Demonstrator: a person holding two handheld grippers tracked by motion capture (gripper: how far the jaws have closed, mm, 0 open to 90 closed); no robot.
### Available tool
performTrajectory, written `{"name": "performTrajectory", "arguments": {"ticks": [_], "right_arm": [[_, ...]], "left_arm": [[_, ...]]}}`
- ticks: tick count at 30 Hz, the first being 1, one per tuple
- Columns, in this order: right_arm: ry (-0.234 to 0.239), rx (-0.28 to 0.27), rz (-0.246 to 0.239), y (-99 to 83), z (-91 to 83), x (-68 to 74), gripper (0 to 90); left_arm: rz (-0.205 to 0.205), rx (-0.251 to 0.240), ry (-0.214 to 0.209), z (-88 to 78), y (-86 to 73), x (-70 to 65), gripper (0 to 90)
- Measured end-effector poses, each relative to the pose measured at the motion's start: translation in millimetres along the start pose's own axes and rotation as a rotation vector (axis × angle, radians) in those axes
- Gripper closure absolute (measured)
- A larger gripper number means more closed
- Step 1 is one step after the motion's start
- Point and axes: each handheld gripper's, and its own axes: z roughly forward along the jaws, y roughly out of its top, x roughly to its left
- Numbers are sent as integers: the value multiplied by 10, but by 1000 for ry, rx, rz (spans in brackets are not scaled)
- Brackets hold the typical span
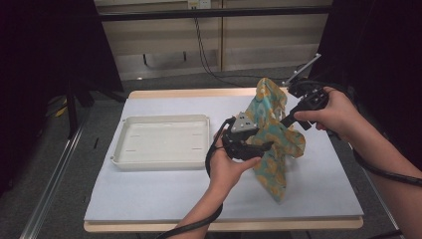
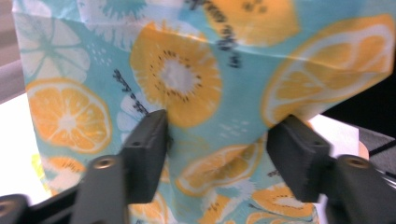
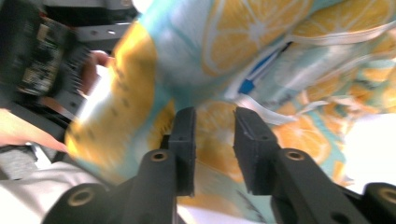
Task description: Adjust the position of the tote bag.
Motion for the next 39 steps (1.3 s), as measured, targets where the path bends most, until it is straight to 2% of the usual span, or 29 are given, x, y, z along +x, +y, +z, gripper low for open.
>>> {"name": "performTrajectory", "arguments": {"ticks": [3,6,8,9,10,11,12,13,14,18,20,21,22,24,25,26,30,31,32,33,34,35,36,37,39], "right_arm": [[-41,-20,-42,15,-46,-15,557],[-113,-46,-106,41,-108,-23,501],[-130,-63,-138,55,-139,-36,451],[-147,-70,-183,61,-147,-41,431],[-147,-70,-183,61,-147,-41,431],[-186,-64,-252,83,-169,-50,398],[-186,-64,-252,83,-169,-50,398],[-208,-70,-301,122,-184,-57,359],[-208,-70,-301,122,-184,-57,359],[-225,-82,-409,245,-197,-38,370],[-221,-89,-420,273,-192,-27,363],[-223,-98,-471,336,-178,-21,328],[-223,-98,-471,336,-178,-21,328],[-242,-101,-529,424,-178,-19,332],[-242,-101,-529,424,-178,-19,332],[-241,-114,-567,474,-190,-10,301],[-247,-108,-605,555,-190,1,287],[-255,-86,-633,616,-162,25,277],[-255,-86,-633,616,-162,25,277],[-257,-71,-673,680,-118,62,274],[-253,-62,-681,711,-97,80,266],[-252,-51,-700,740,-69,105,272],[-244,-42,-731,766,-35,128,292],[-226,-32,-753,789,4,145,322],[-219,27,-752,812,94,163,369]], "left_arm": [[3,15,-4,-34,-7,43,541],[-15,27,-10,-81,-28,124,636],[-21,32,-16,-137,-33,209,689],[-21,32,-16,-137,-33,209,709],[-25,32,-18,-151,-30,236,709],[-28,37,-19,-163,-23,263,730],[-30,44,-19,-175,-15,285,730],[-36,53,-22,-187,-12,324,739],[-36,53,-22,-187,-12,324,742],[-48,62,-25,-215,-15,365,744],[-51,59,-29,-211,-13,364,744],[-52,61,-31,-209,-10,365,746],[-50,63,-33,-208,-7,366,746],[-51,70,-40,-215,-7,377,750],[-51,70,-40,-215,-7,377,752],[-49,73,-46,-218,-5,386,753],[-49,77,-47,-218,0,388,757],[-47,81,-49,-218,0,385,758],[-47,81,-49,-218,0,385,760],[-41,89,-54,-225,-1,392,767],[-41,89,-54,-225,-1,392,783],[-39,92,-59,-234,-6,400,900],[-39,59,-79,-247,-18,408,900],[-43,59,-81,-263,-23,433,900],[-54,60,-90,-255,-35,438,900]]}}
